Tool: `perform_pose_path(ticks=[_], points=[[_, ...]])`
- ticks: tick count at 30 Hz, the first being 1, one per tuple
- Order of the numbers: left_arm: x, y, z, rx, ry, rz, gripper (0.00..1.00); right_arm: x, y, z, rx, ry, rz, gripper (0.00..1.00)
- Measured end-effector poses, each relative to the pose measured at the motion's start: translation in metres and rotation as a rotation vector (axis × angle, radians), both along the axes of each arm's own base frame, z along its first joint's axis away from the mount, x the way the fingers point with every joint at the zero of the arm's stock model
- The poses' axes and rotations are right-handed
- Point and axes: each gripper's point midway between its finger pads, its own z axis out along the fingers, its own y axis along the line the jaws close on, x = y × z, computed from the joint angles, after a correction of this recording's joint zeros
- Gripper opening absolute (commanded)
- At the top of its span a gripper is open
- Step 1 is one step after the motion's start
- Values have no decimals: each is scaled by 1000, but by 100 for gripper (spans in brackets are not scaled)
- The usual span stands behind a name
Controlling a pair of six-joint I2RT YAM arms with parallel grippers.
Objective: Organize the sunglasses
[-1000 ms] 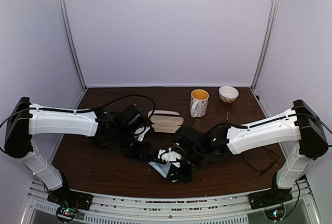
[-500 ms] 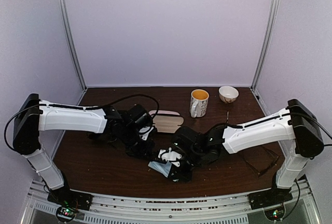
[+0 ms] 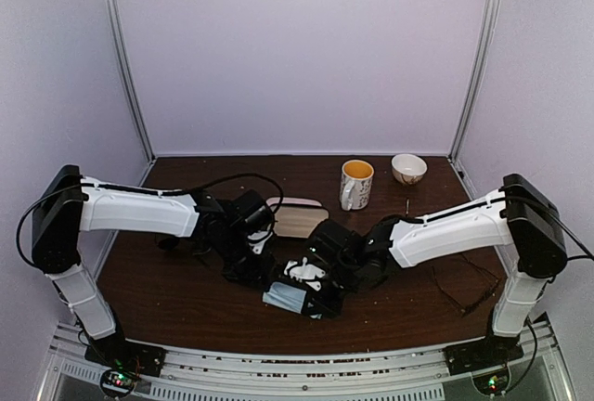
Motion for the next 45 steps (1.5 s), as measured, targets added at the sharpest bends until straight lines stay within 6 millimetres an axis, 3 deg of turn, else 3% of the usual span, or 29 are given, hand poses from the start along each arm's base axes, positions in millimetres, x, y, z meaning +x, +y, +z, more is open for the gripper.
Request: perform_pose_path(ticks=[18, 45], points=[[-14, -3, 2, -21, 75, -25, 0, -29, 5, 9, 38, 191, 66, 0], [3, -8, -5, 38, 60, -4, 0, 18, -11, -12, -40, 140, -90, 0]])
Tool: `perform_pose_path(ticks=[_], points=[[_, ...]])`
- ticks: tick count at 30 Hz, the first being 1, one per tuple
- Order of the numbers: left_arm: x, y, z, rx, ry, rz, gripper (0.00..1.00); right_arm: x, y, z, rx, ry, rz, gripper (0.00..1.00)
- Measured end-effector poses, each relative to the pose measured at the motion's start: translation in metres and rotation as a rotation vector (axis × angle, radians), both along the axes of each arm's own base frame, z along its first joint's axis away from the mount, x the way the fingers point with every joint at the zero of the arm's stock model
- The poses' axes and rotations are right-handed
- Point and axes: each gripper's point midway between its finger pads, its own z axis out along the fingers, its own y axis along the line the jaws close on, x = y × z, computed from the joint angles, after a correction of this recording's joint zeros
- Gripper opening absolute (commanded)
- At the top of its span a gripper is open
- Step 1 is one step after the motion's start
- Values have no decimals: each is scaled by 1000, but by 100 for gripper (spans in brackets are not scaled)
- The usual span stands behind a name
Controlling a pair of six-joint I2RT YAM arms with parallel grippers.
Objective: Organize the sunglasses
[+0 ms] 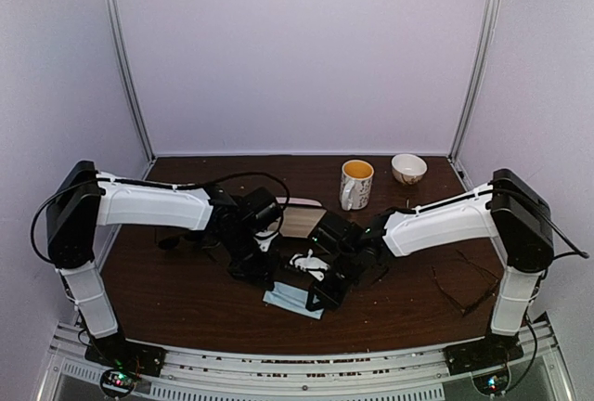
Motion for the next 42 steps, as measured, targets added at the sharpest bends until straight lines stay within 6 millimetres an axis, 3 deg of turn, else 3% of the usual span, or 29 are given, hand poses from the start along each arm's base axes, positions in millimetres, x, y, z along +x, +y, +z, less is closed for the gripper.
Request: perform_pose_path(ticks=[17, 24, 33, 42], points=[[9, -6, -9, 18, 3, 2, 0, 9, -4, -11, -28, 18, -25, 3], [10, -4, -13, 30, 6, 6, 0, 18, -6, -10, -32, 17, -45, 10], [13, 2, -17, 57, 8, 14, 14, 28, -7, -11, -42, 17, -66, 12], [24, -3, -8, 48, -35, 12, 31, 34, -10, -12, -44, 17, -82, 12]])
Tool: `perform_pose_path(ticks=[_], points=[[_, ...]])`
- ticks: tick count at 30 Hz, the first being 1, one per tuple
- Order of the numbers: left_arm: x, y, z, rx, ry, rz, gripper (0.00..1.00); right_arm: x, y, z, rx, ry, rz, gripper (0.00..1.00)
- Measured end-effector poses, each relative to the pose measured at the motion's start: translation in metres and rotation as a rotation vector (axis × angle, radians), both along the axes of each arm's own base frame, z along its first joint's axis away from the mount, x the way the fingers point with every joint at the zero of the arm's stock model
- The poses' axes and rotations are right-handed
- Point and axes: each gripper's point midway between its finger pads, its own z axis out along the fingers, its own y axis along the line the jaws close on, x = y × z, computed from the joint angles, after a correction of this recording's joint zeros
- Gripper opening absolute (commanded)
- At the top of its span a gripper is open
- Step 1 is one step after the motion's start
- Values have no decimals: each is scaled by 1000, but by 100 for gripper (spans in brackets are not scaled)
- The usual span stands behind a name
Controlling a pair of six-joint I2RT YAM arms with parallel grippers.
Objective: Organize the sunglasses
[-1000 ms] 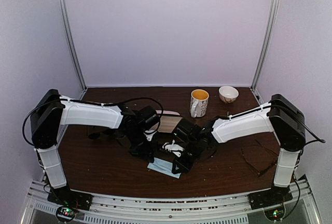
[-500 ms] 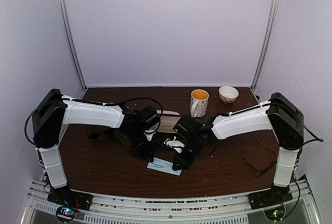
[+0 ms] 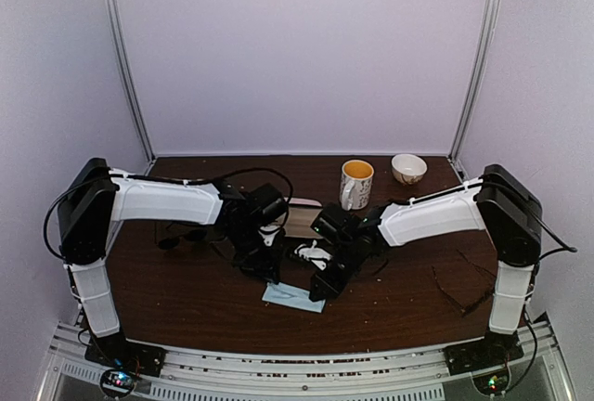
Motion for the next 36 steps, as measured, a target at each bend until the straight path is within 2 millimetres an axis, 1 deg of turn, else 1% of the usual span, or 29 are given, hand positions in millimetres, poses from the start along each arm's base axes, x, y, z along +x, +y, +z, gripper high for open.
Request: perform_pose_path(ticks=[2, 6, 9, 13, 16, 18, 20, 24, 26, 28, 29, 31, 33, 35, 36], points=[[3, -1, 2, 1, -14, -3, 34, 3, -1, 0, -2, -3, -9, 13], [10, -2, 6, 3, -50, -8, 45, 10, -5, -1, -10, -9, -32, 15], [15, -1, 7, 14, -77, -11, 51, 15, -7, -2, -18, -12, -57, 16], [23, 3, 8, 42, -123, -20, 55, 19, -9, -2, -25, -17, -77, 18], [30, 8, 12, 62, -166, -22, 57, 22, -11, -3, -31, -23, -96, 21], [35, 13, 20, 64, -207, -25, 57, 25, -11, -2, -33, -32, -108, 24], [39, 18, 33, 57, -258, -31, 57, 28, -13, -1, -40, -46, -122, 25], [37, 35, 62, 29, -368, -67, 54, 39, -21, 5, -60, -95, -158, 26], [33, 44, 69, 20, -408, -93, 54, 43, -26, 14, -63, -130, -173, 27], [27, 53, 70, 18, -433, -122, 52, 47, -32, 25, -63, -172, -186, 28], [23, 57, 70, 19, -439, -135, 51, 49, -35, 33, -57, -196, -195, 29], [15, 66, 65, 24, -448, -172, 46, 52, -41, 49, -43, -247, -212, 30], [7, 72, 61, 28, -449, -207, 44, 54, -47, 68, -20, -298, -227, 32], [-1, 72, 57, 23, -451, -250, 40, 54, -54, 86, 8, -345, -242, 33], [-6, 70, 55, 20, -447, -276, 39, 53, -58, 91, 16, -362, -247, 33]])
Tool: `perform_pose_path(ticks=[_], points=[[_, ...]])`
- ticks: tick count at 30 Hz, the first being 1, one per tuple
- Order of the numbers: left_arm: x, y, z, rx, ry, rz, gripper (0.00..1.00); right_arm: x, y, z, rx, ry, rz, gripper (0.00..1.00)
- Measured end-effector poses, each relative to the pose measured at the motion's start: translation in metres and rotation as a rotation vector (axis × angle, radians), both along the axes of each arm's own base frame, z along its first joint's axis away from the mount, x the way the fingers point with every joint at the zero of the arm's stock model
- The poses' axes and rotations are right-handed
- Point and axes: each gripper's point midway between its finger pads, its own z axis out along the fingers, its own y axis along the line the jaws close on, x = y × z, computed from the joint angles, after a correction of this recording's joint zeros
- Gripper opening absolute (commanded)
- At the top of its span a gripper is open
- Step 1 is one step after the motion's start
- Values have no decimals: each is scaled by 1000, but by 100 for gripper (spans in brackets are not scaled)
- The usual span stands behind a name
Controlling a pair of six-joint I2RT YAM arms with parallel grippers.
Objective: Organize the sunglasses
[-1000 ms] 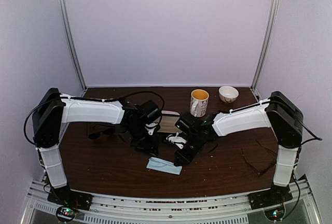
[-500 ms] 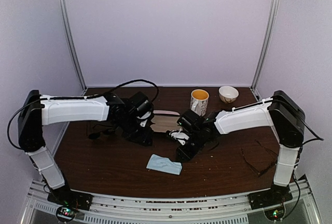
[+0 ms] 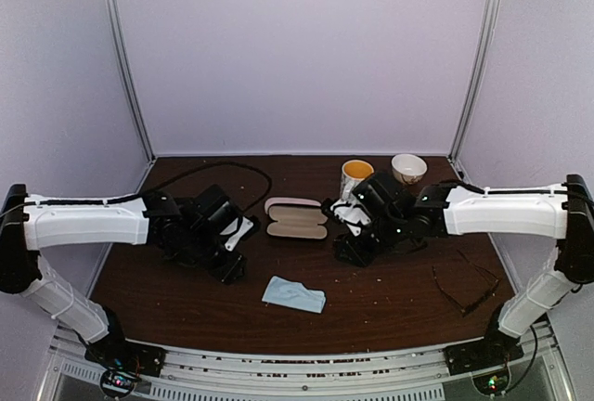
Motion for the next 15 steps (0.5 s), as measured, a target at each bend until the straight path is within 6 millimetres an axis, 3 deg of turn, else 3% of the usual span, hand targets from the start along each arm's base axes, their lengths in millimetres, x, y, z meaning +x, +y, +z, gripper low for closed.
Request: perform_pose_path(ticks=[4, 10, 15], points=[[-18, -13, -7, -11, 18, -93, 36, -9, -13, 5, 11, -36, 12, 34], [-43, -41, -26, -16, 54, -237, 32, -36, -15, -19, -22, -35, 99, 34], [-52, -49, -47, 11, 90, -289, 31, -64, -8, -33, -36, -48, 204, 35]])
